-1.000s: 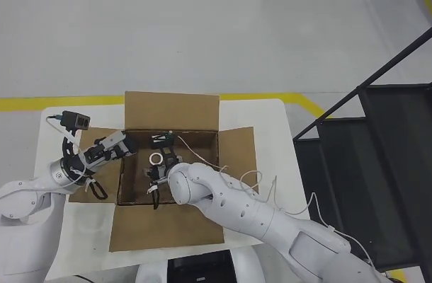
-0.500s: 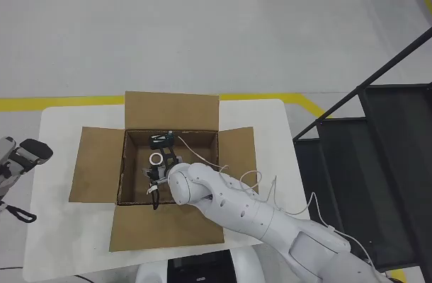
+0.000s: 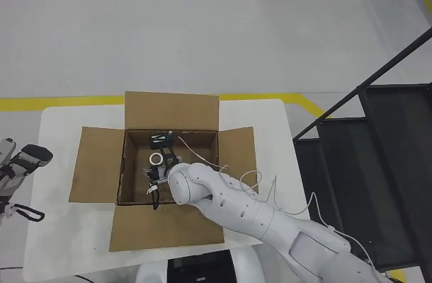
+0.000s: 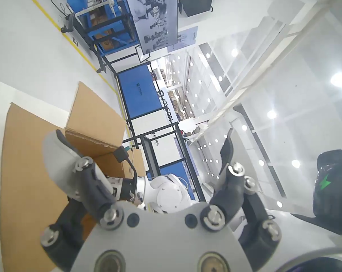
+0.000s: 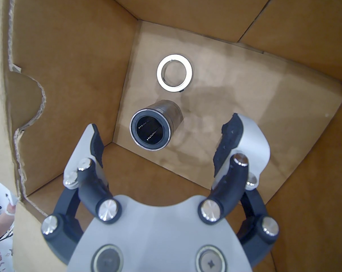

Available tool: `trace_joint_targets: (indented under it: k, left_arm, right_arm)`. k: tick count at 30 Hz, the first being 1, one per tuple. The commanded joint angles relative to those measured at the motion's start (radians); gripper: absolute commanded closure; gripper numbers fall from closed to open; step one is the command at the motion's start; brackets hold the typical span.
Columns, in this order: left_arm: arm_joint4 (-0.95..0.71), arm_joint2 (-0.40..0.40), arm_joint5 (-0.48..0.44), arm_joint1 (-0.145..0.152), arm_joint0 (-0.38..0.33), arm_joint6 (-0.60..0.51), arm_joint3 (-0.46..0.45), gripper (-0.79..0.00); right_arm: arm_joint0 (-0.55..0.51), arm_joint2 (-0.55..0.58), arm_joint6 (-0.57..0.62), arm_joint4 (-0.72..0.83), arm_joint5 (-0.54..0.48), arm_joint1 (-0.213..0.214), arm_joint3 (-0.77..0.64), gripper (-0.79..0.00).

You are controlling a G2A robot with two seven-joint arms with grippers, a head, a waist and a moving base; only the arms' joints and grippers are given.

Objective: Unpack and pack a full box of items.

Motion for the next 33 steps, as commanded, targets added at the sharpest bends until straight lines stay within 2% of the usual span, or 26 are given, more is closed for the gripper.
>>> trace_joint_targets:
  k: [1, 7, 16, 17, 19, 20, 27, 33]
  left_arm:
    - [0.0, 0.0, 0.0, 0.0, 0.0, 0.0, 0.0, -0.785]
    - [0.0, 0.0, 0.0, 0.0, 0.0, 0.0, 0.0, -0.785]
    - [0.0, 0.0, 0.0, 0.0, 0.0, 0.0, 0.0, -0.785]
    - [0.0, 0.0, 0.0, 0.0, 0.0, 0.0, 0.0, -0.785]
    - [0.0, 0.0, 0.0, 0.0, 0.0, 0.0, 0.0, -0.785]
    - [0.0, 0.0, 0.0, 0.0, 0.0, 0.0, 0.0, -0.785]
    - [0.0, 0.0, 0.0, 0.0, 0.0, 0.0, 0.0, -0.785]
    - [0.0, 0.0, 0.0, 0.0, 0.0, 0.0, 0.0, -0.785]
  right_arm:
    - [0.001, -0.004, 0.001, -0.002, -0.018, -0.004, 0.003, -0.785]
    - [0.054, -0.054, 0.056, -0.024, -0.045, -0.038, 0.084, -0.785]
    - [0.113, -0.089, 0.059, 0.007, -0.05, -0.104, 0.228, -0.77]
    - [0.118, -0.092, 0.059, 0.009, -0.047, -0.111, 0.241, -0.496]
    - [0.128, -0.098, 0.061, 0.011, -0.036, -0.125, 0.265, -0.034]
    - [0.132, -0.102, 0.064, 0.01, -0.031, -0.131, 0.275, 0.0]
    - [0.146, -0.113, 0.084, -0.015, 0.003, -0.16, 0.316, 0.0]
    - [0.138, -0.099, 0.118, -0.062, 0.032, -0.157, 0.269, 0.0]
